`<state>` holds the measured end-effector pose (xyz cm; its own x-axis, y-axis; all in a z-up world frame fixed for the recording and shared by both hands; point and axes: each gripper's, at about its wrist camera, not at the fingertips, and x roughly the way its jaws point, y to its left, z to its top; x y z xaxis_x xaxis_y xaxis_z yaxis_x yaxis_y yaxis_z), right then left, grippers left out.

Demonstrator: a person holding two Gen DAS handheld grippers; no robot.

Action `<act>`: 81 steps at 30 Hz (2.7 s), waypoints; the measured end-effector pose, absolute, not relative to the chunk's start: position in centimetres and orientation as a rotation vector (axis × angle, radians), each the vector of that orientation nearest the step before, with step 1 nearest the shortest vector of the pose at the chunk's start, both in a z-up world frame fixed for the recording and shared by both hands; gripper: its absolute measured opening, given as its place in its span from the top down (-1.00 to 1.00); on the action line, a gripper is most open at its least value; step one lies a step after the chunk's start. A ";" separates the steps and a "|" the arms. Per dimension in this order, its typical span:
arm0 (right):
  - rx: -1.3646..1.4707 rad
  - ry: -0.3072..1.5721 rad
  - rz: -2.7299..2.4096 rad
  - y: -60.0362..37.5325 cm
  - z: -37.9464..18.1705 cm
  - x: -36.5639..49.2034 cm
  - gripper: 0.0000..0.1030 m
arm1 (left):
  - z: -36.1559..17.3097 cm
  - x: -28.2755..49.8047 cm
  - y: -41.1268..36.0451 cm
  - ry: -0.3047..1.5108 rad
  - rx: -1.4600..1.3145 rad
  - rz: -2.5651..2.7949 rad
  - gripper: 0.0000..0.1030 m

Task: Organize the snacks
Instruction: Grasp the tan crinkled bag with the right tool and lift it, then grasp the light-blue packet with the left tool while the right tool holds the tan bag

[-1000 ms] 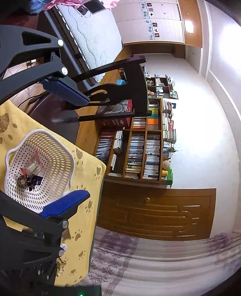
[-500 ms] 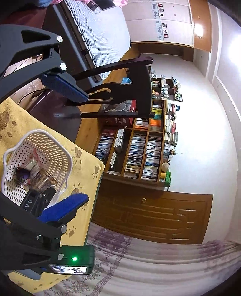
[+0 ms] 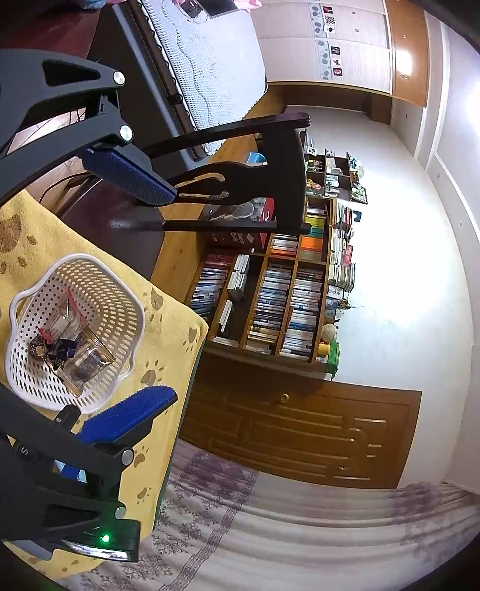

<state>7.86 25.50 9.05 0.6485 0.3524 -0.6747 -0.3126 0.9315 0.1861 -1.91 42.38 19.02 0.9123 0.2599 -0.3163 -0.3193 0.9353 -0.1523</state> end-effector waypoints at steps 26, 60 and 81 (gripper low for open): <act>0.198 0.735 -0.039 7.4 9.4 10.5 -0.75 | 18.6 -1.7 39.5 0.315 -0.134 0.278 -0.94; 0.302 0.942 -0.160 1.9 2.9 19.4 -0.72 | 17.1 0.1 38.5 0.373 -0.094 0.252 -0.94; 0.378 0.819 -0.062 -1.8 6.4 13.1 -0.50 | 14.8 1.7 32.2 0.468 -0.036 0.088 -0.94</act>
<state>13.11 -1.83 6.41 0.6853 0.0902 -0.7226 0.1984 0.9316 0.3045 1.69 32.22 14.79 0.8888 0.0767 -0.4518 -0.0934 0.9955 -0.0147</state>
